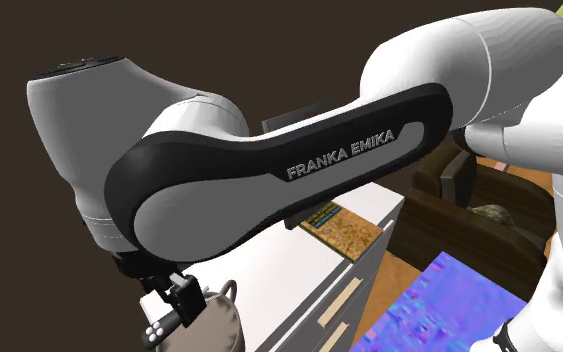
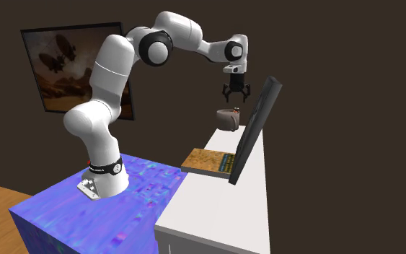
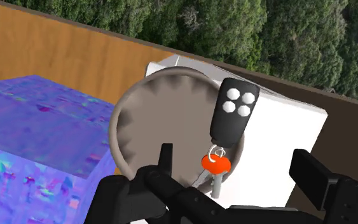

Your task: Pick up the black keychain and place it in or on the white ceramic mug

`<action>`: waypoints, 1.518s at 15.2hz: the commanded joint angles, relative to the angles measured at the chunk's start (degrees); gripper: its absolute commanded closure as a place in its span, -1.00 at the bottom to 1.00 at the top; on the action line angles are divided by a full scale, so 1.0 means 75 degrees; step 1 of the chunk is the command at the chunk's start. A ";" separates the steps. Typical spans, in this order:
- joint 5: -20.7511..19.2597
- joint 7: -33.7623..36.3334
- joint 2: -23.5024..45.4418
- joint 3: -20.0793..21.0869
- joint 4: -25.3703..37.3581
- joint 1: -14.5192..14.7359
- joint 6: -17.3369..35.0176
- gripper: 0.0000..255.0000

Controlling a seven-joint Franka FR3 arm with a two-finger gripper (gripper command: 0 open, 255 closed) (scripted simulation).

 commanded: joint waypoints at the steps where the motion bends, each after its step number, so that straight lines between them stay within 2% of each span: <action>1: 0.0005 0.0382 0.0086 -0.0078 -0.0080 0.0046 0.0211 -1.00; 6: -0.0065 0.0438 0.0173 -0.0119 -0.0435 0.0023 0.0630 -1.00; 13: -0.0064 0.0438 0.0173 -0.0119 -0.0434 0.0023 0.0629 -1.00; 14: -0.0064 0.0438 0.0173 -0.0119 -0.0434 0.0023 0.0629 1.00; 23: -0.0064 0.0438 0.0173 -0.0119 -0.0434 0.0023 0.0629 1.00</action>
